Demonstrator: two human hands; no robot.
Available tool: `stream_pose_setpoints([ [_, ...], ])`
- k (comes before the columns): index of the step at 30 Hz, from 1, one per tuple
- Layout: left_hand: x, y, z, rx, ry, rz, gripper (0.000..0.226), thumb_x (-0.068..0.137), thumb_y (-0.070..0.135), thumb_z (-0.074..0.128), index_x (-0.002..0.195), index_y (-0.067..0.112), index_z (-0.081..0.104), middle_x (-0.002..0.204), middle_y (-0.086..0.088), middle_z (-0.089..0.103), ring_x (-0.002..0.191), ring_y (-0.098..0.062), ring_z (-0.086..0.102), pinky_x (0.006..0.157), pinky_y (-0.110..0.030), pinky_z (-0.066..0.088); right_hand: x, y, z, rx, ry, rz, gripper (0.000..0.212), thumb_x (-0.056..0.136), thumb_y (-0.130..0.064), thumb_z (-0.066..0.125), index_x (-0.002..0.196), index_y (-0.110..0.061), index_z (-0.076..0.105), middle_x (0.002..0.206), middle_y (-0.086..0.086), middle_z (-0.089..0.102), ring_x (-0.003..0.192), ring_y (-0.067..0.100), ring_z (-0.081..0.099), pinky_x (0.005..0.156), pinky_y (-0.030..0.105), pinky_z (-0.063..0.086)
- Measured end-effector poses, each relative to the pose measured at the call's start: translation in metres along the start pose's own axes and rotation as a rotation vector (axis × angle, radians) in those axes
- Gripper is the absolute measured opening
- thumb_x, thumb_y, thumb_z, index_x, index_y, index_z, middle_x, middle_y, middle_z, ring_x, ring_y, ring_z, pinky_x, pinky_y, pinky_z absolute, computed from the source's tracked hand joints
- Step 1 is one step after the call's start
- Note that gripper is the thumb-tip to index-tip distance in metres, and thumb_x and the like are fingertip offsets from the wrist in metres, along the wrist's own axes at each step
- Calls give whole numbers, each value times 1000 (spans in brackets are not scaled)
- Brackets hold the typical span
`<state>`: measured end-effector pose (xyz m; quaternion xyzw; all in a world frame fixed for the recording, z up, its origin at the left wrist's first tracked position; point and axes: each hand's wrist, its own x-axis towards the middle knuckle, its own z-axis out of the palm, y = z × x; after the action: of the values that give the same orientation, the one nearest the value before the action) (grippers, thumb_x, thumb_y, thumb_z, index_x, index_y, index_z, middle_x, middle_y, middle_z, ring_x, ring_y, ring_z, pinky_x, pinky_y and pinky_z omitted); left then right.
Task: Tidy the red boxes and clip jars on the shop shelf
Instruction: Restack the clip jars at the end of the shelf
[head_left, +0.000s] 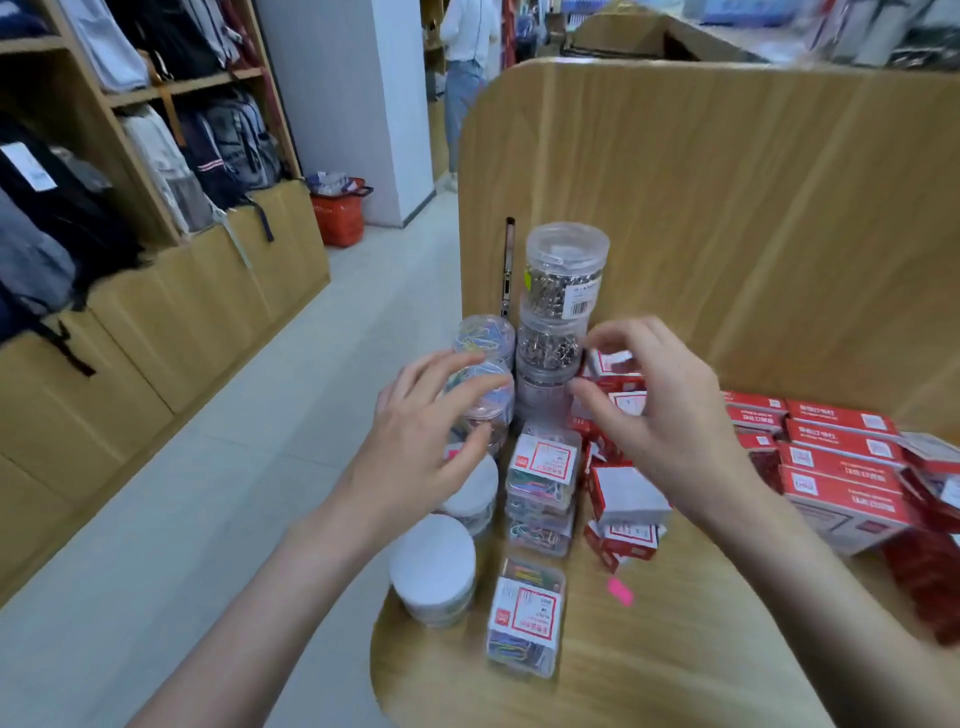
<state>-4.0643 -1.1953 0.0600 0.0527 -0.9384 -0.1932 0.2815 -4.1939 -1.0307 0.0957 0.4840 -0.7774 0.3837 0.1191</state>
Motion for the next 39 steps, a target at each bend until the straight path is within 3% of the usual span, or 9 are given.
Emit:
stream_pose_setpoints([
  [2,-1,-1,-1,-7,-5,26,40,85,33,43,120,23,58,131,3,50,123,-16,37,100,-39,31,-18,-1,6,-59,-265,-47,32,74,-31,63,99,-11,59,100,3,60,93,18,57,81,19,39],
  [4,-5,-1,0,-23,-10,36,40,85,34,43,120,23,59,130,4,50,123,-15,37,100,-38,29,-25,4,15,-234,-417,-134,44,68,-40,65,102,-12,57,105,7,62,98,28,59,91,32,37],
  [7,-8,-3,9,-39,-35,9,42,85,37,41,120,23,59,131,4,50,124,-15,35,101,-41,30,-20,0,23,-485,-609,-134,52,71,-47,65,108,-15,47,111,5,56,110,26,51,108,36,16],
  [9,-9,-5,14,-77,-61,-20,43,85,38,40,121,24,58,133,5,49,127,-15,33,103,-43,30,-14,-3,26,-572,-667,-153,52,73,-48,63,108,-15,42,110,4,54,111,25,49,111,37,11],
  [13,-12,-7,16,-84,-78,-7,44,84,37,39,123,23,56,134,4,48,130,-15,31,105,-45,31,-2,-4,28,-537,-774,-114,53,73,-50,64,104,-17,35,107,7,54,106,25,50,109,37,19],
  [19,-18,-4,14,-83,-51,-25,44,85,35,41,124,22,56,135,3,48,131,-15,33,105,-45,31,-5,2,31,-492,-781,-122,56,71,-52,66,94,-24,23,105,4,54,105,24,51,111,38,14],
  [24,-29,2,8,-108,-15,-58,42,84,33,42,121,22,58,132,1,49,126,-15,38,103,-45,33,-8,0,29,-527,-760,-147,55,71,-53,65,92,-21,26,104,4,54,107,23,51,113,41,9],
  [30,-38,9,-1,-122,22,-112,42,84,35,42,121,23,58,129,7,49,119,-13,43,102,-36,32,-14,-1,36,-675,-736,-189,72,70,-52,65,119,-15,27,108,8,54,104,27,54,112,45,6],
  [39,-51,15,-1,-111,61,-141,40,84,35,43,119,22,59,125,10,48,117,-11,43,99,-29,30,-14,-5,33,-675,-789,-204,71,70,-51,65,119,-15,27,105,8,52,102,27,54,112,49,2],
])
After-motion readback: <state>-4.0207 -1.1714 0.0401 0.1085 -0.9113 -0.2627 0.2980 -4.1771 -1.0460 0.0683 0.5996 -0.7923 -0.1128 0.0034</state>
